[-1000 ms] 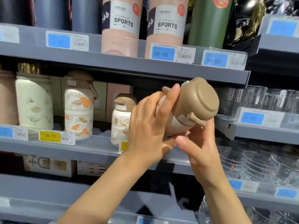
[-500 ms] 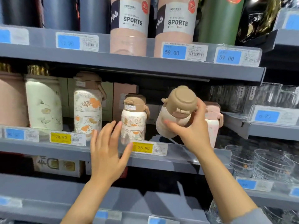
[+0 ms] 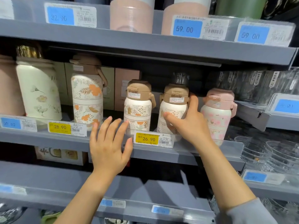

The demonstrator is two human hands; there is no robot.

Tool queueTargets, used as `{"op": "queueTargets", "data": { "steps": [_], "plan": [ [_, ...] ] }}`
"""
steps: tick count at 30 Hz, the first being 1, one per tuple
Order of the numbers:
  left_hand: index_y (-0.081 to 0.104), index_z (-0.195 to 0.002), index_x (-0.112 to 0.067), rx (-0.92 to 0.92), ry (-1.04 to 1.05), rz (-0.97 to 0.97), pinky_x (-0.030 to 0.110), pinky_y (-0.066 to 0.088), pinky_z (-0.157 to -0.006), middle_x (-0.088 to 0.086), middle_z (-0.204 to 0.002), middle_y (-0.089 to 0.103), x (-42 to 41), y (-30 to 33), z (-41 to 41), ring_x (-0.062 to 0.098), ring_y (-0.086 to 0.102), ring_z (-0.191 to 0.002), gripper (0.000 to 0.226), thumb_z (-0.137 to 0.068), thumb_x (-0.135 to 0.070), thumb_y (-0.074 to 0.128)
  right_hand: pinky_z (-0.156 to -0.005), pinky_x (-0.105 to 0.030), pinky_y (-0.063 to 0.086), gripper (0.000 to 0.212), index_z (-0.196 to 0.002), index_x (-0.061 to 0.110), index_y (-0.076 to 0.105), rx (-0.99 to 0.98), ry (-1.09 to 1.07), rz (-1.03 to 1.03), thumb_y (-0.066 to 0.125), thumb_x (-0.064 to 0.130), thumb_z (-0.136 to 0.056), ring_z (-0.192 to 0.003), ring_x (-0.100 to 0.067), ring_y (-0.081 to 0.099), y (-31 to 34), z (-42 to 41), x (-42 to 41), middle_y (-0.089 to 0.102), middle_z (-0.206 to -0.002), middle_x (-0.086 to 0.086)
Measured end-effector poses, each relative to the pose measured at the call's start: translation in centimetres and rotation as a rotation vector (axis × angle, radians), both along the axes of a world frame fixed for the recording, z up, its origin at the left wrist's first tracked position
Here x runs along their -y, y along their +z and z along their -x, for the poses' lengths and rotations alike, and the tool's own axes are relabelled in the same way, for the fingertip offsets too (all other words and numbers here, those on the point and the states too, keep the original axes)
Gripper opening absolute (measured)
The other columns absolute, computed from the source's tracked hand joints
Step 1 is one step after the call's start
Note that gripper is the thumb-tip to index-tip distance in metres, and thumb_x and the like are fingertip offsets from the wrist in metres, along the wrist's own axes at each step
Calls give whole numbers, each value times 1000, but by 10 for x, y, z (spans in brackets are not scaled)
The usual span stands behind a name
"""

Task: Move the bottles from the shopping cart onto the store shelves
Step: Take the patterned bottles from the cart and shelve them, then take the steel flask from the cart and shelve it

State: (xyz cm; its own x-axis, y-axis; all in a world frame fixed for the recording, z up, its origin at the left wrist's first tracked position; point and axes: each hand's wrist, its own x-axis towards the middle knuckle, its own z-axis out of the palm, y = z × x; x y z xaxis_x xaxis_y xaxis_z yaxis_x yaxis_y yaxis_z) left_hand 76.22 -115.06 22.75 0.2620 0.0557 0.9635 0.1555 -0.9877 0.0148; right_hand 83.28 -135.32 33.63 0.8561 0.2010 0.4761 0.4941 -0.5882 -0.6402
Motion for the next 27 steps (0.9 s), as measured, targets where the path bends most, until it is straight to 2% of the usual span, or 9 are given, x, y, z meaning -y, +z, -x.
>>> {"op": "queueTargets", "data": {
  "steps": [5, 8, 12, 15, 17, 19, 22, 25, 27],
  "plan": [
    [60, -125, -11, -9, 2, -1, 50, 25, -111, 11, -124, 64, 0, 0, 1, 30, 48, -125, 50, -99, -41, 29, -79, -39, 43, 94, -150, 25, 6, 78, -71, 90, 58, 63, -82, -109, -34, 59, -3, 9, 3, 62, -125, -8],
    [61, -126, -11, -27, -3, 19, 49, 23, -113, 11, -126, 63, 0, -1, 2, 30, 47, -126, 51, -98, -41, 30, -80, -39, 45, 91, -151, 26, 14, 235, -95, -11, 62, 60, -81, -110, -30, 60, -14, 22, 12, 59, -130, -4],
    [57, -132, -12, -68, -9, 54, 48, 20, -115, 11, -135, 58, 3, 1, 7, 29, 43, -132, 49, -97, -38, 36, -91, -45, 49, 62, -138, 21, 38, 398, 52, -284, 66, 39, -87, -114, -16, 56, -43, 44, 28, 56, -123, 6],
    [47, -141, -13, -118, -128, 141, 44, 15, -119, 11, -148, 44, 7, 0, 22, 27, 31, -141, 50, -96, -34, 41, -90, -31, 50, 45, -127, 16, 50, 422, 221, -362, 64, 29, -87, -109, -8, 57, -69, 60, 27, 60, -117, 7],
    [42, -145, -12, -159, -214, 198, 31, 16, -119, 11, -153, 35, 9, -10, 43, 26, 29, -142, 53, -95, -30, 48, -86, -22, 49, 35, -118, 13, 58, 388, 338, -352, 61, 28, -86, -101, -7, 60, -88, 71, 18, 63, -110, 7],
    [46, -142, -12, -207, -223, 230, 25, 27, -111, 11, -151, 38, 12, -27, 72, 24, 39, -135, 52, -92, -28, 53, -82, -17, 49, 26, -109, 15, 62, 293, 463, -333, 60, 27, -86, -91, -6, 62, -106, 84, 6, 65, -99, 8],
    [61, -124, -14, -358, -203, 338, 24, 46, -88, 4, -128, 58, 10, -65, 128, 14, 56, -108, 39, -91, -32, 53, -74, -19, 50, 16, -103, 26, 61, -32, 684, -214, 63, 29, -87, -82, -8, 63, -138, 108, -19, 66, -90, 9],
    [67, -111, -21, -535, -110, 543, 30, 55, -72, -8, -102, 69, 0, -107, 197, 11, 65, -88, 37, -89, -42, 47, -81, -32, 52, 23, -104, 37, 53, -481, 882, 124, 68, 38, -87, -79, -8, 60, -190, 130, -53, 64, -93, 5],
    [69, -107, -25, -607, 29, 652, 29, 54, -67, -13, -93, 70, -4, -140, 250, 11, 67, -84, 39, -87, -47, 43, -92, -35, 48, 35, -115, 37, 49, -704, 971, 481, 65, 46, -86, -93, -10, 60, -237, 147, -77, 62, -103, 6]
  ]
}}
